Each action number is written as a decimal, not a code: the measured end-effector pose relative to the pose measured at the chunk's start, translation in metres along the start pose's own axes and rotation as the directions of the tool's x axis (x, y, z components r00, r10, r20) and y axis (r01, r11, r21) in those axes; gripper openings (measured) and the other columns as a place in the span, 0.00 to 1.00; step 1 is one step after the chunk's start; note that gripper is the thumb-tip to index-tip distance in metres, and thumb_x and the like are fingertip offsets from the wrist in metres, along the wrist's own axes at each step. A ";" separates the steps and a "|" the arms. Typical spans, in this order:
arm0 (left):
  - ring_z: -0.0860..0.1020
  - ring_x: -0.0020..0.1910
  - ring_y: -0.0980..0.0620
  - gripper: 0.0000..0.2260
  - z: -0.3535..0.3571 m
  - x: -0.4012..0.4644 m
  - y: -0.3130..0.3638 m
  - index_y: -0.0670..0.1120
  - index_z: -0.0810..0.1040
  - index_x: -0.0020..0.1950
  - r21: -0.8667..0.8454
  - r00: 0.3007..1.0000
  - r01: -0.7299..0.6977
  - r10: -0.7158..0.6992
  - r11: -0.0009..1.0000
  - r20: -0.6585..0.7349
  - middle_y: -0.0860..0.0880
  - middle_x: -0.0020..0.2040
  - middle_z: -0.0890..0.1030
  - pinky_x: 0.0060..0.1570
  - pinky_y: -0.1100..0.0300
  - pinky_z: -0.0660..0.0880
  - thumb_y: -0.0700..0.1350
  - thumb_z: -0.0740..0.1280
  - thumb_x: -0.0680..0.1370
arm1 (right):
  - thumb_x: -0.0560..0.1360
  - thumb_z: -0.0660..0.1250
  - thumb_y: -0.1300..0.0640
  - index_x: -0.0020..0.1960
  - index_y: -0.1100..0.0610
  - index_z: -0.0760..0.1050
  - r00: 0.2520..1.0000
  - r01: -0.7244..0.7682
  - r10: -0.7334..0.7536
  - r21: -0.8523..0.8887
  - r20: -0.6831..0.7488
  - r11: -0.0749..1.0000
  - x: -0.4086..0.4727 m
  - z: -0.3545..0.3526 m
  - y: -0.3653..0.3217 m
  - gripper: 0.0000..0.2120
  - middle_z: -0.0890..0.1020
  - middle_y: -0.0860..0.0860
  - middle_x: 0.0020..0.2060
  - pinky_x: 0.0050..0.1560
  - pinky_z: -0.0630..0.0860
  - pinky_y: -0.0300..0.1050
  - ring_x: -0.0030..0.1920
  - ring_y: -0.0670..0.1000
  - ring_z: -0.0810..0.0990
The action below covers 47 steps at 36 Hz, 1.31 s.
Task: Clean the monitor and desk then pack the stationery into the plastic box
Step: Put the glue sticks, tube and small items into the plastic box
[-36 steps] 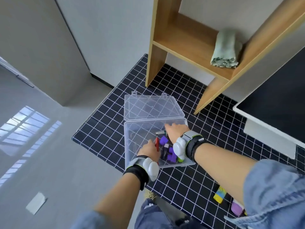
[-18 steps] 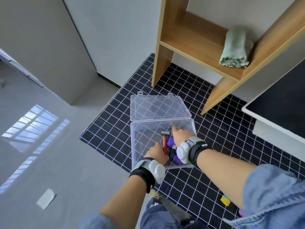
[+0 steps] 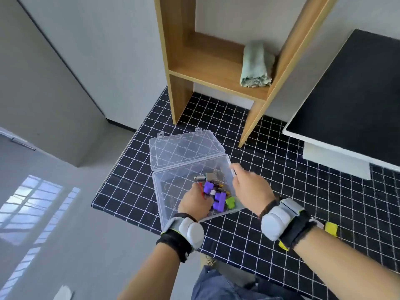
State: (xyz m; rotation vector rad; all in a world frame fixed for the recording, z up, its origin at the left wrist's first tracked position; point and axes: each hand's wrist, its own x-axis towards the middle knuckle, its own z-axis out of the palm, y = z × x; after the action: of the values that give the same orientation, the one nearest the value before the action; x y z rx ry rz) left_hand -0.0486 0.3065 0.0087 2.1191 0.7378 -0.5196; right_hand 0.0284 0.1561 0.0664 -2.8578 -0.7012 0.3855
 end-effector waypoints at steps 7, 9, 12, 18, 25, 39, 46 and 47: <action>0.79 0.47 0.49 0.11 0.005 -0.017 0.030 0.48 0.73 0.60 -0.083 0.969 -0.243 0.239 0.966 -0.055 0.52 0.50 0.79 0.48 0.55 0.77 0.46 0.67 0.78 | 0.81 0.56 0.57 0.71 0.50 0.65 0.978 -0.177 0.185 0.088 -0.096 0.980 -0.047 -0.019 0.046 0.18 0.72 0.46 0.28 0.25 0.57 0.39 0.27 0.44 0.69; 0.79 0.47 0.51 0.10 0.009 -0.019 0.035 0.49 0.74 0.59 -0.133 0.959 -0.282 0.277 0.950 -0.054 0.53 0.50 0.80 0.48 0.58 0.78 0.45 0.67 0.78 | 0.81 0.56 0.57 0.70 0.50 0.65 0.971 -0.212 0.220 0.097 -0.089 0.973 -0.056 -0.019 0.059 0.18 0.73 0.46 0.29 0.26 0.59 0.40 0.27 0.44 0.70; 0.79 0.43 0.54 0.08 0.022 -0.027 0.051 0.49 0.75 0.57 -0.168 0.939 -0.342 0.345 0.925 -0.012 0.55 0.48 0.81 0.45 0.64 0.77 0.44 0.68 0.78 | 0.80 0.56 0.56 0.70 0.48 0.64 0.942 -0.317 0.326 0.112 -0.075 0.942 -0.082 -0.024 0.089 0.18 0.78 0.47 0.33 0.29 0.69 0.45 0.31 0.48 0.75; 0.78 0.41 0.58 0.06 0.037 -0.034 0.061 0.54 0.74 0.52 -0.139 0.906 -0.421 0.422 0.896 -0.022 0.55 0.43 0.81 0.41 0.67 0.74 0.44 0.67 0.78 | 0.79 0.58 0.57 0.71 0.47 0.62 0.903 -0.423 0.428 0.112 -0.029 0.899 -0.111 -0.025 0.128 0.20 0.82 0.48 0.41 0.38 0.78 0.50 0.37 0.50 0.80; 0.77 0.40 0.54 0.06 0.077 -0.052 0.084 0.52 0.75 0.53 -0.106 0.880 -0.458 0.467 0.882 0.083 0.54 0.42 0.79 0.46 0.56 0.78 0.46 0.68 0.77 | 0.79 0.59 0.55 0.70 0.48 0.64 0.847 -0.523 0.532 0.145 -0.024 0.840 -0.156 -0.017 0.184 0.20 0.81 0.47 0.40 0.33 0.72 0.46 0.36 0.49 0.79; 0.77 0.44 0.53 0.09 0.162 -0.063 0.112 0.52 0.72 0.53 0.178 0.868 -0.464 0.405 0.868 0.287 0.52 0.44 0.78 0.44 0.57 0.75 0.52 0.68 0.77 | 0.79 0.61 0.51 0.67 0.49 0.65 0.755 -0.652 0.644 0.237 0.122 0.720 -0.203 0.026 0.253 0.17 0.82 0.49 0.48 0.45 0.79 0.51 0.45 0.52 0.82; 0.75 0.48 0.50 0.16 0.185 -0.058 0.114 0.48 0.71 0.60 0.344 0.885 -0.435 0.323 0.832 0.336 0.51 0.51 0.77 0.49 0.55 0.74 0.55 0.67 0.77 | 0.80 0.59 0.45 0.68 0.51 0.65 0.708 -0.706 0.676 0.219 0.205 0.673 -0.208 0.043 0.272 0.19 0.82 0.47 0.43 0.38 0.73 0.45 0.41 0.51 0.81; 0.74 0.48 0.51 0.18 0.189 -0.057 0.115 0.48 0.71 0.61 0.366 0.887 -0.430 0.312 0.825 0.340 0.50 0.53 0.77 0.49 0.55 0.74 0.56 0.66 0.78 | 0.80 0.59 0.44 0.67 0.51 0.65 0.699 -0.715 0.681 0.216 0.218 0.665 -0.208 0.042 0.273 0.20 0.83 0.48 0.46 0.39 0.73 0.46 0.42 0.51 0.81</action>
State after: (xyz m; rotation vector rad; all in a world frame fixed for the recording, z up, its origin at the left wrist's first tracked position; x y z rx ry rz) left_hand -0.0355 0.0785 -0.0034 2.4549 0.0321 -0.7838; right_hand -0.0447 -0.1769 0.0070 -2.7061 0.4781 0.6935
